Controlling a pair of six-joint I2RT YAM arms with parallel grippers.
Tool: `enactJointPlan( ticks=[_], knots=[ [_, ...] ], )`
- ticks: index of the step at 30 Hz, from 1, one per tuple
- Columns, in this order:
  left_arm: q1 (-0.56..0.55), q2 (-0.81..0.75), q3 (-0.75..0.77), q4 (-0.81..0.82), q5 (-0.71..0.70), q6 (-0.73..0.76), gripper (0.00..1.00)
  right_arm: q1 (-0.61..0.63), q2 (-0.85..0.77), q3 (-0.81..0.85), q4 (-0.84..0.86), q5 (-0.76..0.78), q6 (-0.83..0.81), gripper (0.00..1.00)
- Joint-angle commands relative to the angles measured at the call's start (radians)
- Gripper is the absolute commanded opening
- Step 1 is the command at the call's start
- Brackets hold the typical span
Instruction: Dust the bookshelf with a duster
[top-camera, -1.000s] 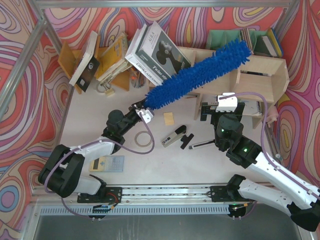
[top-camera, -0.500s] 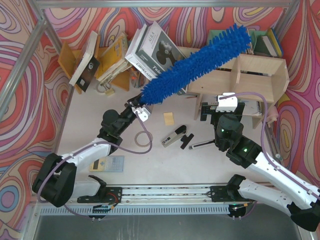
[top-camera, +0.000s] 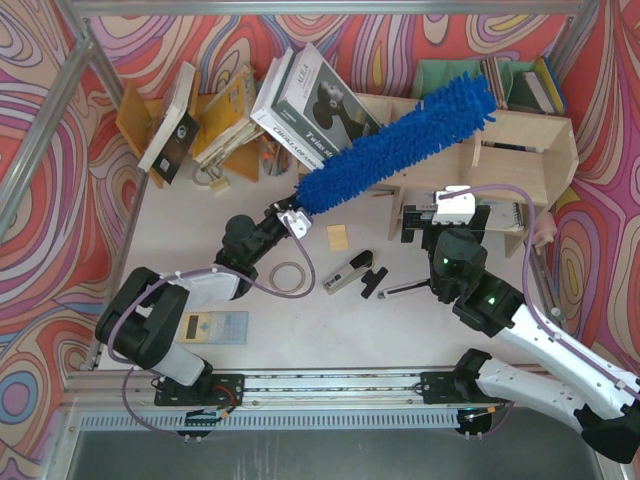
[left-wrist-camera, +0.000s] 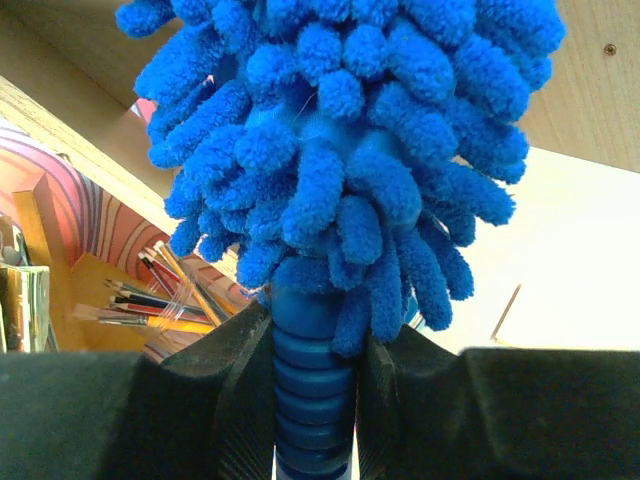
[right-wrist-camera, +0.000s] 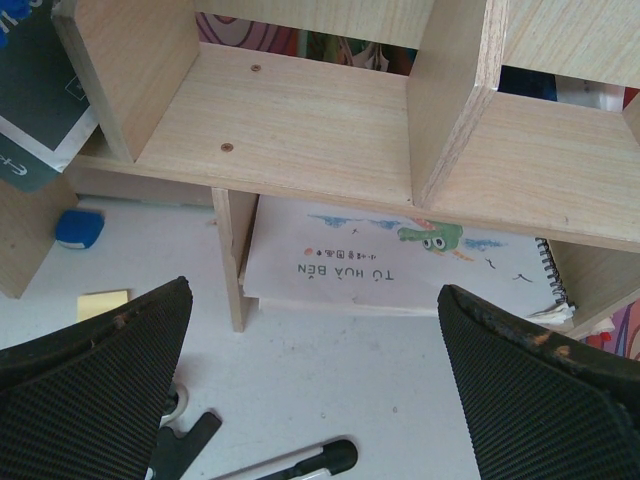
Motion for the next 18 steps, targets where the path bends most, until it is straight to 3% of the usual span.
enactJointPlan(
  ticks=[1, 7, 18],
  knots=[
    [0.006, 0.014, 0.043, 0.094, -0.004, -0.051, 0.0, 0.001, -0.006, 0.02, -0.007, 0.01, 0.01, 0.99],
    [0.018, -0.039, 0.082, 0.041, -0.011, -0.025, 0.0, 0.001, 0.001, 0.02, -0.01, 0.009, 0.013, 0.99],
    [0.156, -0.202, 0.064, -0.005, -0.003, -0.064, 0.0, 0.001, -0.005, 0.02, -0.01, 0.003, 0.018, 0.99]
  ],
)
